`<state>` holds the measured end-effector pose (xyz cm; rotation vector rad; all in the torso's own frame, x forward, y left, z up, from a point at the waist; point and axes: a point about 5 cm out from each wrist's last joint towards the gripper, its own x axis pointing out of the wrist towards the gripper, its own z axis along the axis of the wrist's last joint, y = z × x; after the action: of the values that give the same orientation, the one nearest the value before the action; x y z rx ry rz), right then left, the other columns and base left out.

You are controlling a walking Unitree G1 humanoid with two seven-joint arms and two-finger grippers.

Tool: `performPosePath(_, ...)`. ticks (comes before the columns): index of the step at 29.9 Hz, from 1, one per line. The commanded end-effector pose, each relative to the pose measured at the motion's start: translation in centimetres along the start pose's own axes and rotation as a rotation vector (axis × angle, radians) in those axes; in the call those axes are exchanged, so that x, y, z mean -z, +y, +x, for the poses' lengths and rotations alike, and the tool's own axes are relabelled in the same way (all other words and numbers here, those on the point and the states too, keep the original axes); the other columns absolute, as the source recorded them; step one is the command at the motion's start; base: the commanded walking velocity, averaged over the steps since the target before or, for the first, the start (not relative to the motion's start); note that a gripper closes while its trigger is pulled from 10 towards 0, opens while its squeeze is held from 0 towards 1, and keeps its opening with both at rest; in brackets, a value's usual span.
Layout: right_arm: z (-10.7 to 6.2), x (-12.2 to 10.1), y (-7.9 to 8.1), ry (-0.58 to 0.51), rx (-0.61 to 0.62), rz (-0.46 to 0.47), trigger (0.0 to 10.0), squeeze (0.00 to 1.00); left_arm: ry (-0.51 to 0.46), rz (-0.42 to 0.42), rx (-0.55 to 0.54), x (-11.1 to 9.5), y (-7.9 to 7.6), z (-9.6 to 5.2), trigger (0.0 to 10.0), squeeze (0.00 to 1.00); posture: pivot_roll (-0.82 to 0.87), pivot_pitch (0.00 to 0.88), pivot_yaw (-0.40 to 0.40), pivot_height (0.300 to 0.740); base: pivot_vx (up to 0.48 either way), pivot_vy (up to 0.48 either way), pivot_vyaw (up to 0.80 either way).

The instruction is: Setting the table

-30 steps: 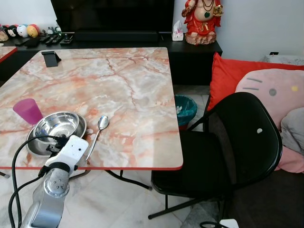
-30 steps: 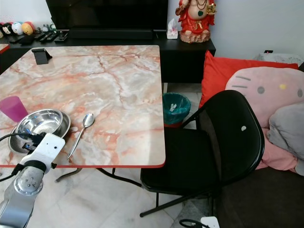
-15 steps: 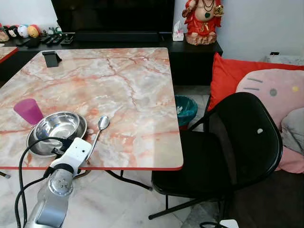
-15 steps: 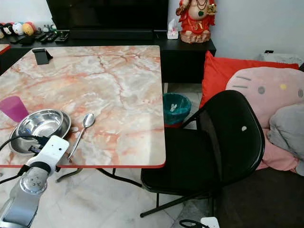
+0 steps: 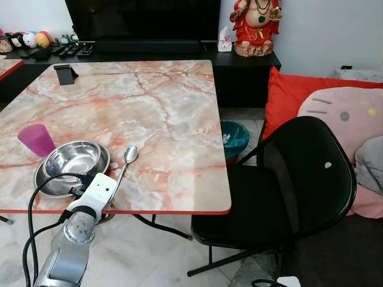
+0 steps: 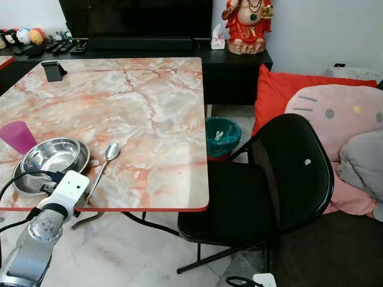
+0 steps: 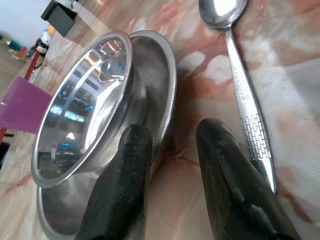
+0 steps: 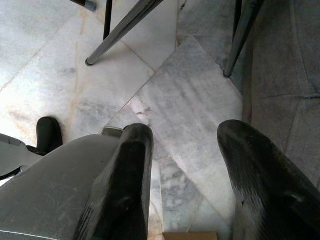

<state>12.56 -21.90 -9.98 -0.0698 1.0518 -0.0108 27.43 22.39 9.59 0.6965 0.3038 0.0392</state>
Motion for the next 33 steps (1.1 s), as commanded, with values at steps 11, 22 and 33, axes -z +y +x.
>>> performPosePath(11,0.0,0.1,0.1,0.004,-0.003,0.003,10.0,0.00,0.037,-0.003,0.080,0.3,-1.3,0.1,10.0,0.00,0.00,0.000,0.022,0.732,0.000,0.000,0.00)
performPosePath(22,0.0,0.0,0.1,0.003,-0.001,0.003,10.0,0.00,-0.006,0.009,0.041,-0.5,-0.5,0.2,10.0,0.00,0.00,0.000,0.022,0.732,0.000,0.000,0.00)
performPosePath(33,0.0,0.0,0.1,0.001,-0.002,0.006,10.0,0.00,-0.020,0.049,0.045,-0.7,-0.7,0.1,10.0,0.00,0.01,0.000,0.021,0.732,0.000,0.000,0.00)
